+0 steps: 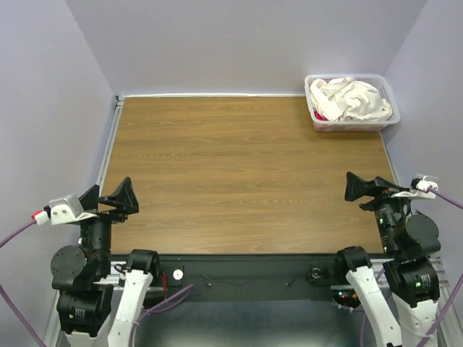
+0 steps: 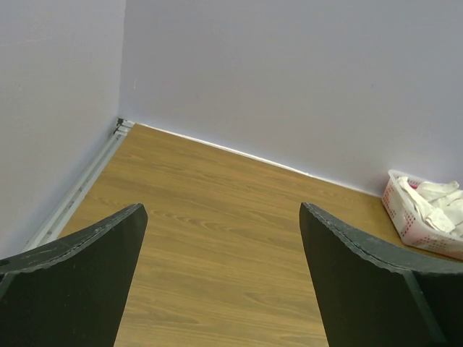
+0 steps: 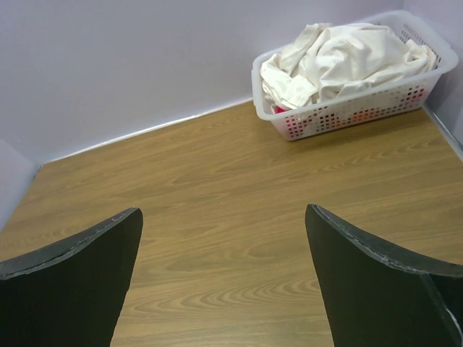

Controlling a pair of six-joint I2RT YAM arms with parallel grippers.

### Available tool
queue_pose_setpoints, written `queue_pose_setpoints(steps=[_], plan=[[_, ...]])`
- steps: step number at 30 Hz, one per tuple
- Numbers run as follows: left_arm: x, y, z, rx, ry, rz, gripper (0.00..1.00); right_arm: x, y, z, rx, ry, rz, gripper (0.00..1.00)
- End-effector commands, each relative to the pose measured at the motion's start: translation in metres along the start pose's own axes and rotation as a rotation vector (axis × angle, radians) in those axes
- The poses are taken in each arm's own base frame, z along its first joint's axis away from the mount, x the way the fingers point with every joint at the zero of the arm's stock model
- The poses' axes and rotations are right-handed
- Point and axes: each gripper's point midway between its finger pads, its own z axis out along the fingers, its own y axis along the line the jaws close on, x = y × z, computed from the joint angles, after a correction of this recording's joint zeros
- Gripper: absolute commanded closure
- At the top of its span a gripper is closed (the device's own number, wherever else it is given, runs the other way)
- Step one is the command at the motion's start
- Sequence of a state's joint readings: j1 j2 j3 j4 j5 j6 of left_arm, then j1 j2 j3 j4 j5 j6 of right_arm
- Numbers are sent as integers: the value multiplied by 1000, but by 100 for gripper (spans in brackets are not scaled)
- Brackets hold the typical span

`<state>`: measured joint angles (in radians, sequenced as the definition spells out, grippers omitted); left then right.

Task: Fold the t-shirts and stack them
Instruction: Grab the tshirt from the pile

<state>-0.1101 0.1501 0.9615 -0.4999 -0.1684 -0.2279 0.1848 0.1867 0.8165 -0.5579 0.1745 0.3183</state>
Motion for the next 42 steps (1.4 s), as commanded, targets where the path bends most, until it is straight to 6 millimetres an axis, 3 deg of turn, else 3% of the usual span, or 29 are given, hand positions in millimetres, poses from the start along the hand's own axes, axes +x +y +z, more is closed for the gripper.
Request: queue_pose_setpoints(steps=[1,5,8,11,12,14,16,18,19,20,22,23,25,26,27,29,30,33,42], plan=[[-6,-10,12,20,5,-45,2,-13,6,5,-10,-5,-31,0],[7,-14,26,27,44,-55,2,-4,-8,30,104,62,-35,0],[17,-14,37,16,76,-61,2,20,-17,63,175,191,-102,0],[31,-10,46,-10,100,-82,1,27,-23,82,225,245,-149,0],[34,-11,49,-7,105,-88,1,33,-28,96,277,279,-149,0],[46,-14,57,21,112,-90,1,24,-38,111,370,270,-161,0],[58,-20,61,61,131,-99,1,29,-42,127,407,305,-197,0],[78,-22,67,82,162,-102,2,46,-50,151,449,383,-266,0],[82,-24,69,99,162,-105,2,36,-46,163,447,371,-277,0],[95,-20,71,92,185,-103,2,55,-55,179,490,435,-328,0],[99,-20,70,100,175,-107,1,47,-58,202,543,421,-346,0],[108,-18,70,98,189,-106,2,64,-66,218,565,473,-388,0],[115,-20,69,110,202,-106,2,73,-67,240,557,505,-409,5],[122,-19,70,110,215,-105,1,60,-61,255,548,474,-402,12],[126,-20,70,115,222,-102,2,76,-68,268,558,515,-424,25],[127,-18,71,107,222,-87,2,72,-66,289,547,499,-431,34],[128,-15,72,89,218,-82,2,84,-71,301,551,522,-443,38],[128,-12,73,78,214,-76,2,98,-83,327,568,541,-465,44],[124,-2,73,22,192,-82,2,120,-119,372,610,547,-398,45]])
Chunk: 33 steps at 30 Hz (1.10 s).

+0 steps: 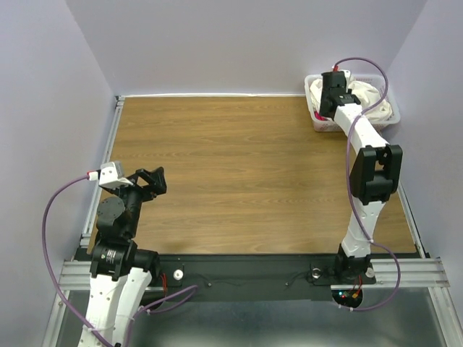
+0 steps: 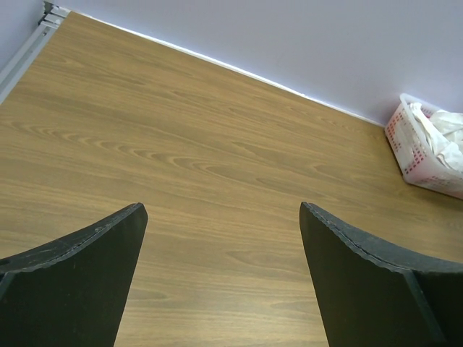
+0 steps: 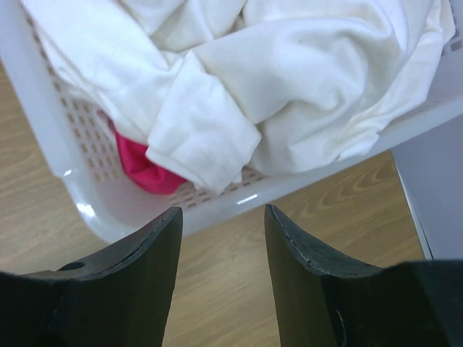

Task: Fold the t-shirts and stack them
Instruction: Grab the tshirt from the pile

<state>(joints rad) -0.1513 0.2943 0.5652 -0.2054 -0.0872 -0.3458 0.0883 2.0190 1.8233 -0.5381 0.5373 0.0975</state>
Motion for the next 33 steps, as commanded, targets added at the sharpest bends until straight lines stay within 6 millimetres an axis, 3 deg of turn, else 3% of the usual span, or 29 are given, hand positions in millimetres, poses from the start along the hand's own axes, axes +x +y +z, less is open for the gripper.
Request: queue_pose_setpoints(steps=[1,9,18,21,25,29,33], plan=[[-17,1,1,-17,-79,-6,2,-41,-7,8,-8,-89,100,45],[-13,5,5,-35,-57,1,1,-28,0,46,-15,-45,160,45],[-13,8,6,-53,-55,-1,2,-28,10,65,-43,-42,152,46],[-13,8,5,-56,-55,-1,2,-27,14,69,-61,-38,141,54],[-14,10,4,-62,-64,-4,2,-30,15,69,-67,-46,127,75],[-16,9,3,-59,-71,-7,2,-30,14,70,-65,-47,100,90],[-17,8,2,-57,-75,-7,2,-57,10,48,-108,-106,101,99]])
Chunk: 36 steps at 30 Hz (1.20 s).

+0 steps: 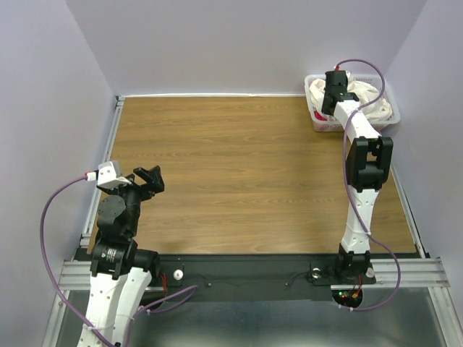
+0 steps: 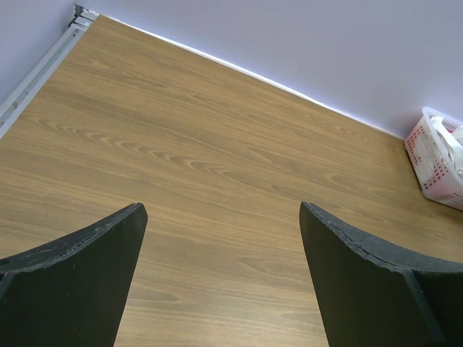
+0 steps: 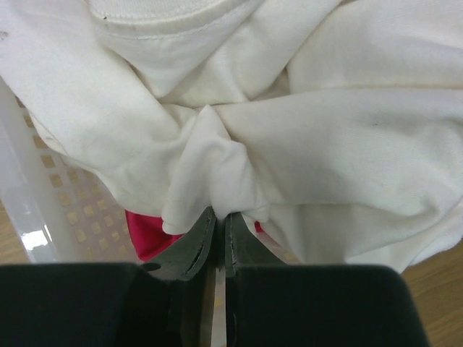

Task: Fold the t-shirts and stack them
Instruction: Grab the tshirt from the pile, then move the tshirt to the center of the board

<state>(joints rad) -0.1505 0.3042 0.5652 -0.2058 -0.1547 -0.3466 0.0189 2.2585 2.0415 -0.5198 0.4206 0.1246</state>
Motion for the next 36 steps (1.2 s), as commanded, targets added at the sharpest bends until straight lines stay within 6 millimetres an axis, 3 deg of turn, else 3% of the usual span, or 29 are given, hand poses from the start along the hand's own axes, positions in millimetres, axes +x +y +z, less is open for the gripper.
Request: queue_pose_setpoints(steps=[1,4,6,7,10,11,14,15,17,18,20,21,23,24,25,28,30,32,33,34,36], plan=[[-14,-3,-1,9,-57,-10,2,-73,-6,-41,-64,-174,39,99],[-14,-3,0,9,-57,-10,2,-108,-10,-75,-106,-259,60,99],[-15,-3,0,10,-58,-10,2,-138,-11,-112,-172,-335,87,99],[-14,-4,0,13,-57,-10,2,-160,-14,-142,-210,-398,105,99],[-14,-4,0,14,-56,-9,2,-190,1,-199,-390,-494,108,99],[-13,-4,0,13,-54,-8,2,-208,7,-239,-491,-564,103,99],[-15,-3,0,13,-57,-9,2,-230,30,-317,-682,-682,81,99],[-15,-4,0,14,-60,-10,2,-230,48,-356,-777,-723,52,99],[-15,-4,0,15,-59,-9,2,-229,71,-403,-881,-781,9,99],[-16,-4,-1,18,-64,-11,2,-220,96,-441,-980,-813,-33,99],[-18,-4,-3,18,-73,-12,2,-213,115,-485,-1094,-857,-52,99],[-19,-4,-3,16,-77,-13,2,-199,138,-519,-1197,-865,-67,99],[-20,-4,-5,18,-85,-13,2,-183,161,-548,-1288,-859,-73,99],[-21,-4,-5,20,-88,-15,2,-163,183,-577,-1378,-847,-94,99],[-21,-3,-5,17,-89,-16,2,-155,193,-591,-1412,-852,-96,99],[-21,-3,-6,16,-91,-16,2,-92,261,-599,-1486,-735,-164,99],[-23,-3,-7,16,-96,-18,2,-50,294,-603,-1527,-638,-194,99],[-24,-1,-8,9,-101,-21,2,-8,328,-578,-1507,-521,-226,92],[-26,-1,-9,3,-108,-23,2,20,352,-561,-1495,-425,-228,75],[-24,0,-9,0,-103,-24,2,37,361,-553,-1500,-371,-235,62],[-25,1,-10,-8,-108,-29,2,74,376,-529,-1484,-231,-236,44]])
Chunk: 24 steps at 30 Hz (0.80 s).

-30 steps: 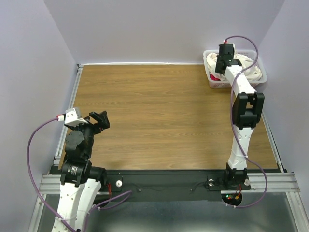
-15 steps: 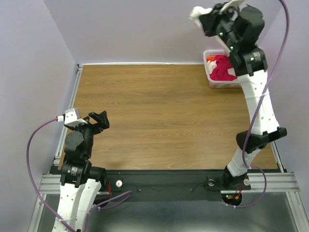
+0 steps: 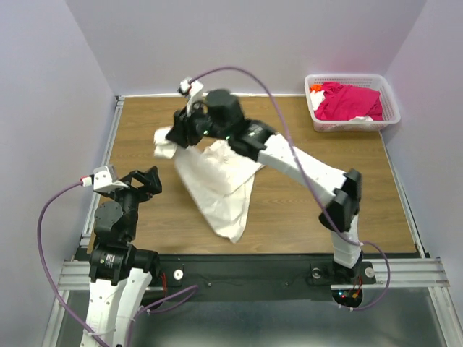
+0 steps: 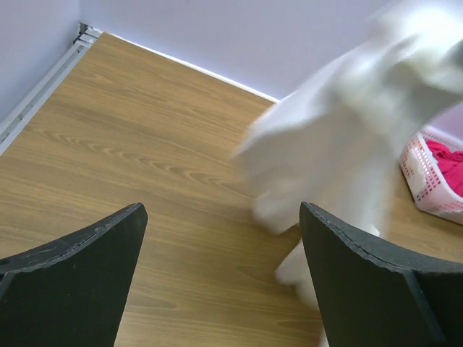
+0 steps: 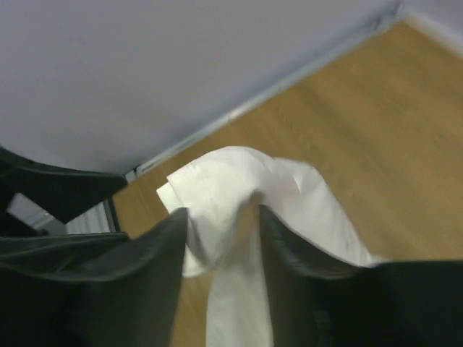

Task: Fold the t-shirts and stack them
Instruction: Move the tshirt to the center of the board

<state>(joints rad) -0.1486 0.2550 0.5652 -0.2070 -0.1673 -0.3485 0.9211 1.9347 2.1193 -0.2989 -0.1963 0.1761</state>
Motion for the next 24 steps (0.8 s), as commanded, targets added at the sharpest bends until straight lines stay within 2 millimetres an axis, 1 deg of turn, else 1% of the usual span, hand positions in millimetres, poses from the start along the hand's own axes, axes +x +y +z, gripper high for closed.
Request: queue_pose_setpoints(steps=[1,3,4,5,6,7,8,9,10,11,12,13,15,16,17,18,19,20,22,23,24], plan=[[-15,2,-1,-17,-59,-17,2,64,-15,24,52,107,154,41],[-13,2,-1,-21,-53,-18,2,79,-23,17,100,136,168,35],[-13,2,-1,-23,-51,-21,2,106,-37,12,167,189,161,33],[-13,3,0,-27,-49,-20,2,99,-39,-1,194,177,149,32],[-12,3,1,-26,-46,-22,2,130,-54,-11,257,239,140,32],[-11,3,1,-30,-44,-22,2,135,-63,-21,307,246,131,32],[-10,4,2,-37,-37,-21,2,135,-73,-36,350,243,132,32],[-9,5,3,-42,-33,-21,2,145,-74,-45,357,267,134,34],[-8,6,5,-53,-28,-21,2,178,-88,-59,399,337,158,38],[-6,7,6,-54,-21,-20,2,182,-90,-69,405,346,174,40],[-5,7,7,-58,-16,-20,2,193,-91,-76,410,371,188,42],[-2,7,10,-63,-2,-15,2,221,-91,-86,414,432,206,45],[2,7,15,-67,18,-9,2,244,-88,-94,407,483,245,49],[8,6,20,-69,44,-5,2,261,-89,-99,416,518,259,53],[11,6,23,-68,58,-2,2,263,-84,-98,393,528,278,54],[12,4,27,-65,69,-5,2,278,-83,-103,394,562,293,54],[16,1,30,-54,89,-4,2,288,-83,-103,393,582,305,55],[24,2,38,-64,126,2,2,296,-84,-104,395,599,311,56],[27,-1,47,-63,145,-1,2,316,-89,-106,410,646,307,62],[35,-1,57,-69,177,4,6,323,-91,-105,414,661,309,62],[37,-2,62,-72,187,8,16,330,-90,-106,412,676,315,63]])
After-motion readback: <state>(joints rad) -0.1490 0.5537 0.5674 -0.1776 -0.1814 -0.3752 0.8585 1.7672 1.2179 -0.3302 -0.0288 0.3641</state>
